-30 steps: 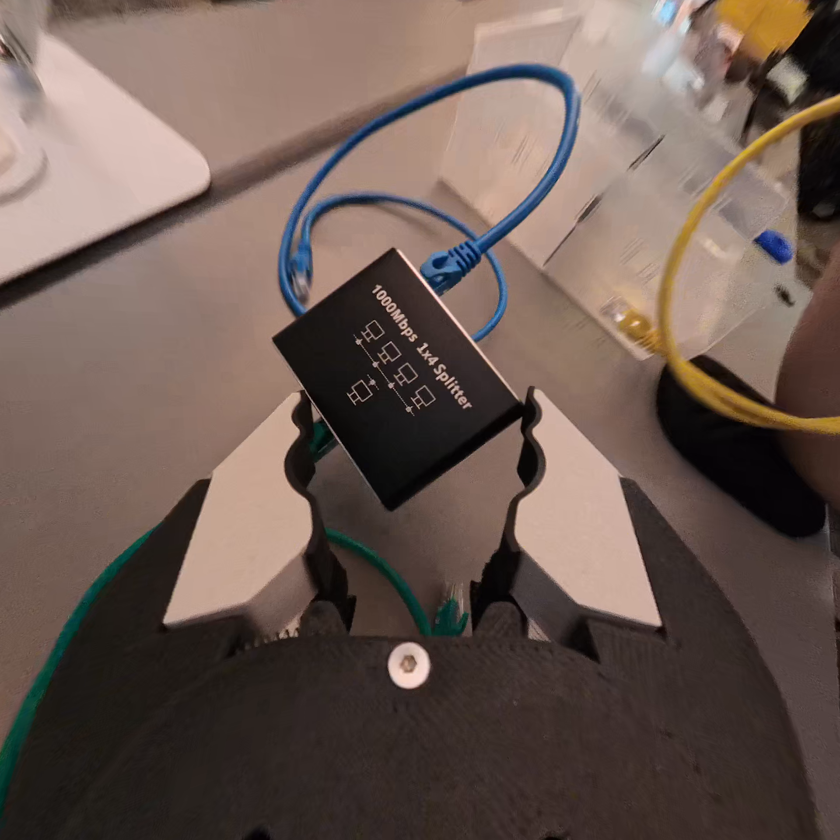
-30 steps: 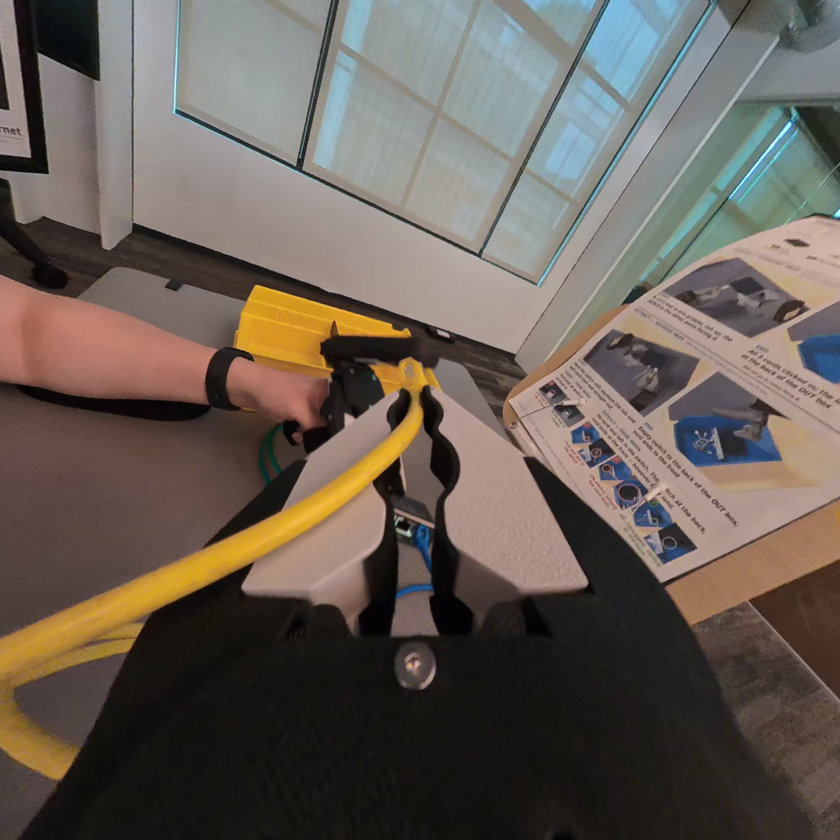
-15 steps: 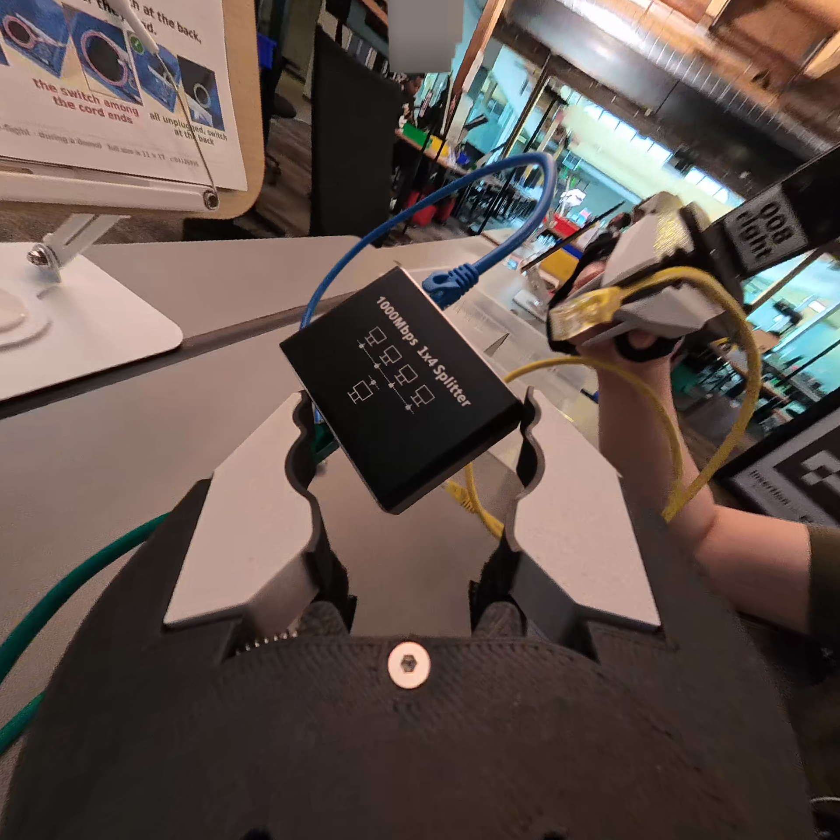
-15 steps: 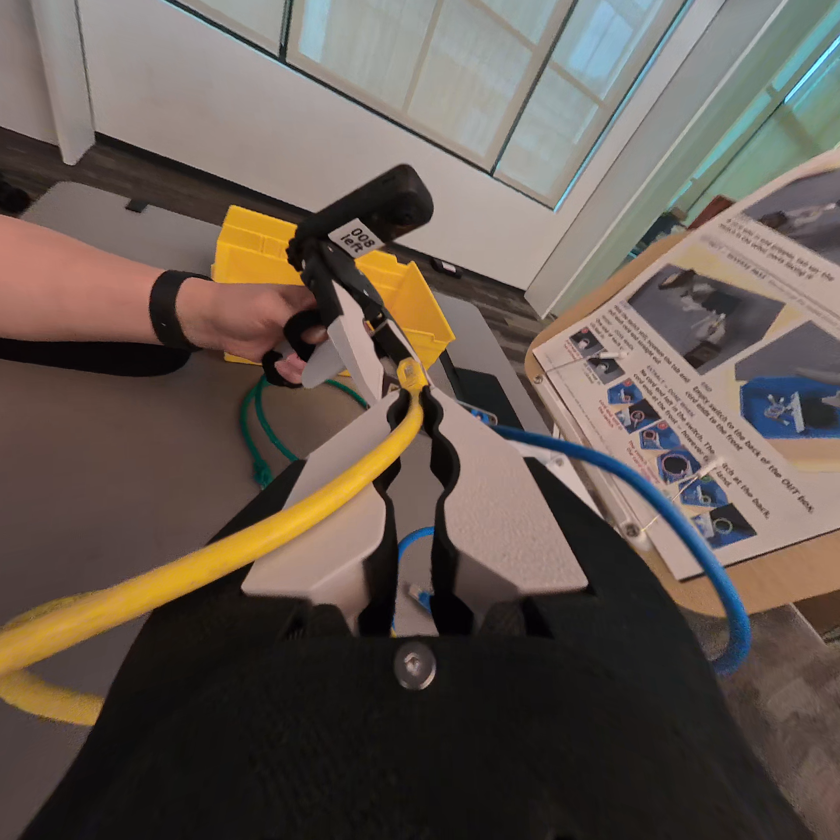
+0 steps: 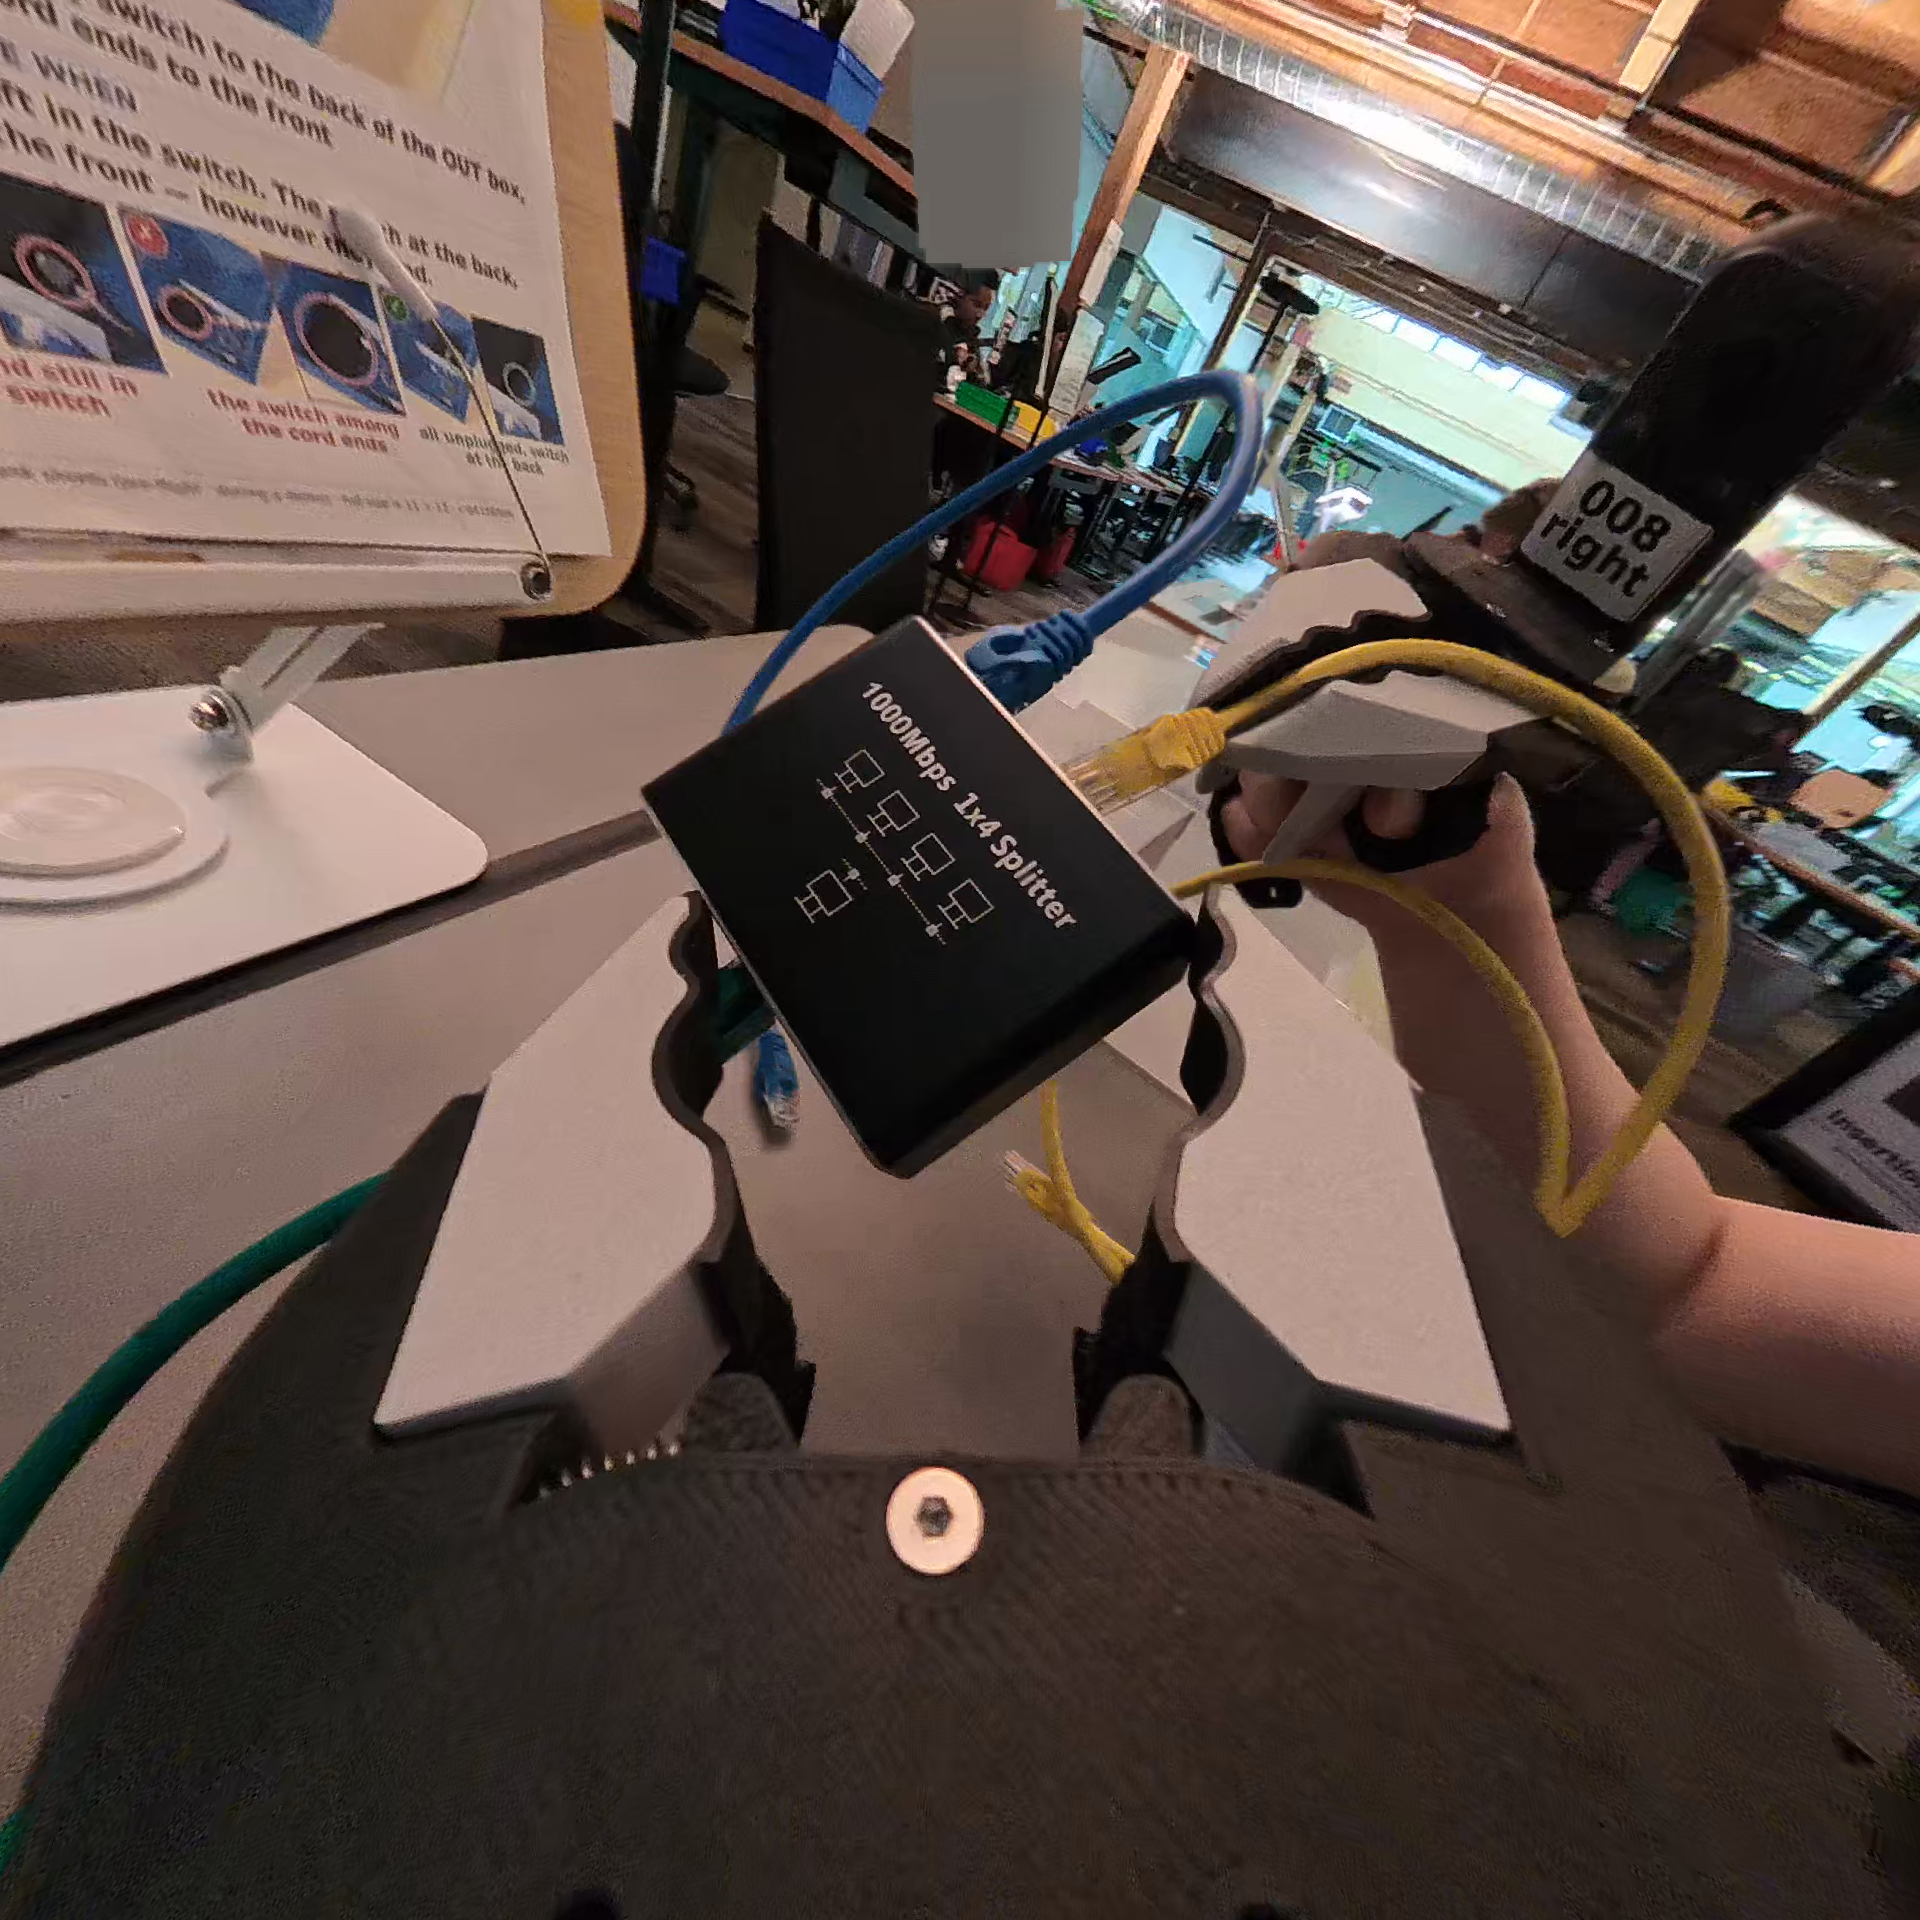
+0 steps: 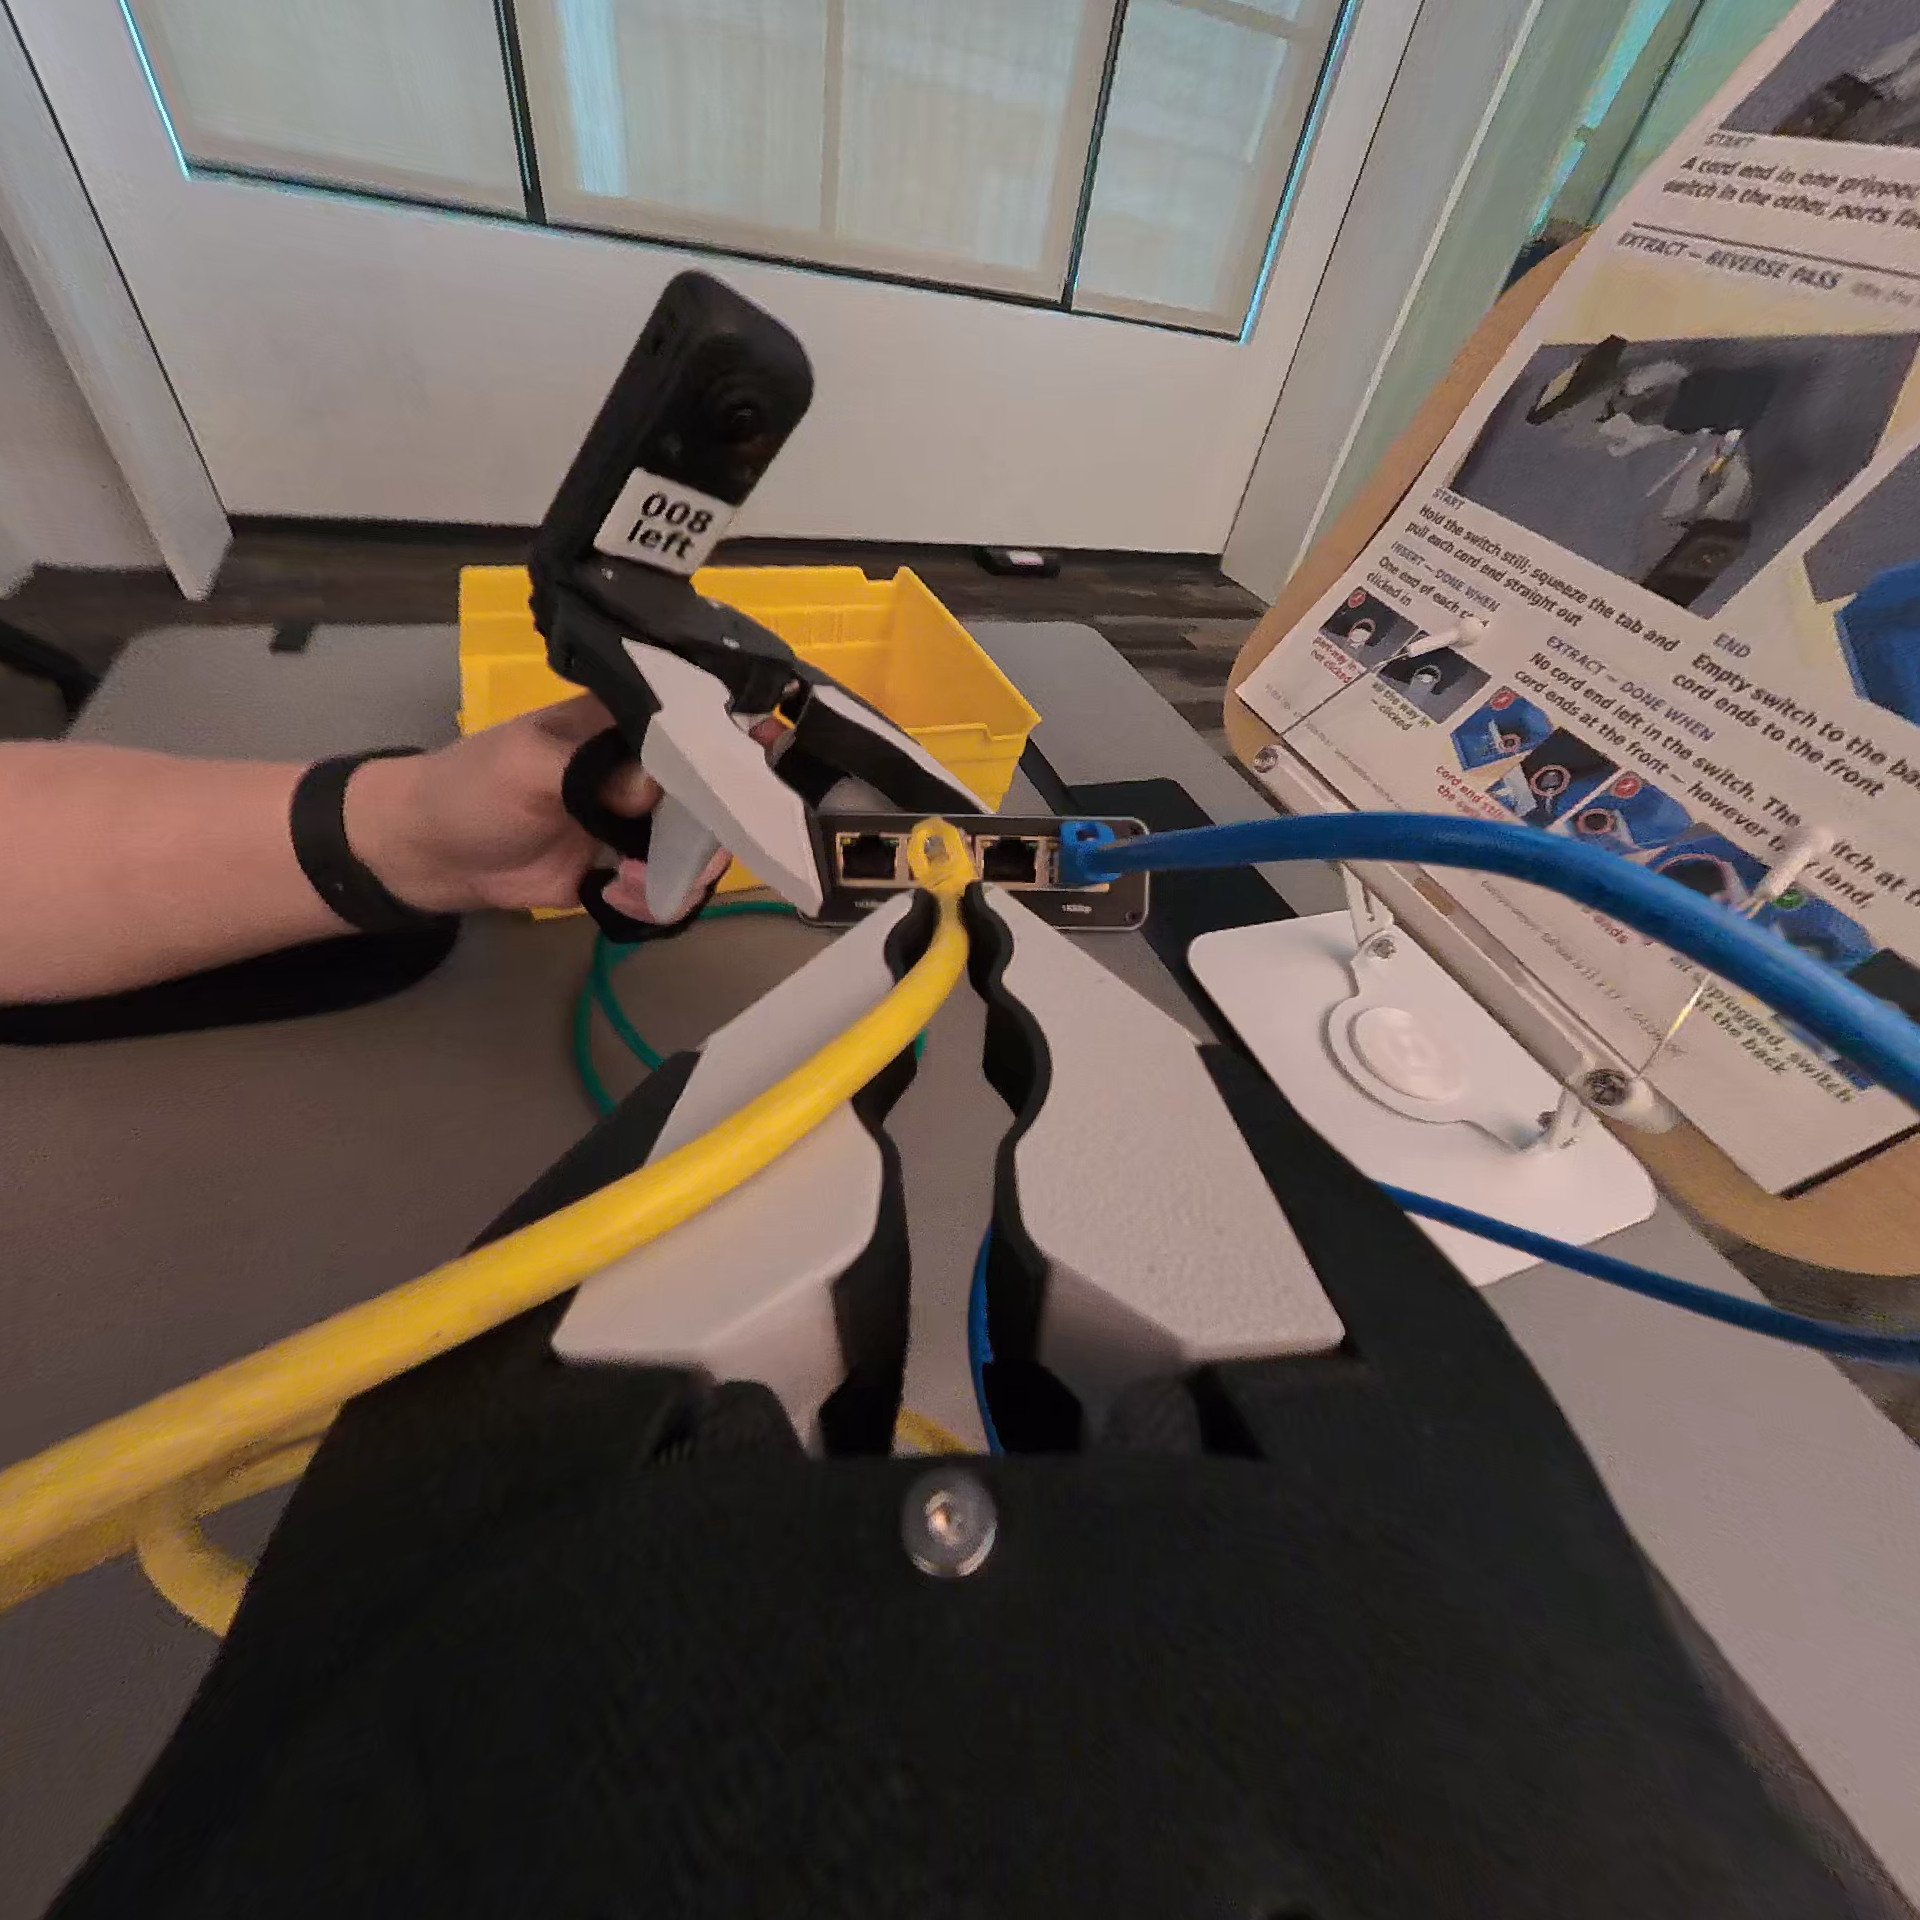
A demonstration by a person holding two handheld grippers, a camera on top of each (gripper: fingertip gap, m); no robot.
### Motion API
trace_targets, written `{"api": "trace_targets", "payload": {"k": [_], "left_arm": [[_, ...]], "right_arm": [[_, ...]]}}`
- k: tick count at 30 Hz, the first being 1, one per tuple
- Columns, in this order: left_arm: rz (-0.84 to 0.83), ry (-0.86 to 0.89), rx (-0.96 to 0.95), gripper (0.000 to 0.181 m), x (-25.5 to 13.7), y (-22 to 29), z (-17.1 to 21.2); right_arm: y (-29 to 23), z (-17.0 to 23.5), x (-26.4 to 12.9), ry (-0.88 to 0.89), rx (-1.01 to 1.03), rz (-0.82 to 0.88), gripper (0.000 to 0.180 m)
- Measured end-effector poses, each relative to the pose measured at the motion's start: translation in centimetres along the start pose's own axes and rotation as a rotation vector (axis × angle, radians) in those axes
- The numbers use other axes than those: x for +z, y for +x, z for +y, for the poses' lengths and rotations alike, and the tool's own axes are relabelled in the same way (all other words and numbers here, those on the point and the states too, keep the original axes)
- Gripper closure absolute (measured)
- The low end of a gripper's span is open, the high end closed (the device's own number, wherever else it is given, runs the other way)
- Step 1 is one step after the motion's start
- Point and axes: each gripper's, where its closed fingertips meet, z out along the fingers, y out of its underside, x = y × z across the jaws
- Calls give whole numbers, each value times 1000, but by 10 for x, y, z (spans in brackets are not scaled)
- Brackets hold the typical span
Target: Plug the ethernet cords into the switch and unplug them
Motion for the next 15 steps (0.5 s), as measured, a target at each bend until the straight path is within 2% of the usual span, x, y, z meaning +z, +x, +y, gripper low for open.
{"api": "trace_targets", "payload": {"k": [9, 13, 15], "left_arm": [[-91, 79, 54, 90, -3, -2, -11], [-141, 103, 171, 90, -5, 2, -15], [-159, 96, 236, 90, -6, 5, -16]], "right_arm": [[1, -1, 1, -26, 144, 12, 174], [0, -4, 2, -36, 186, 33, 175], [-4, -6, 2, -39, 128, 25, 175]]}}
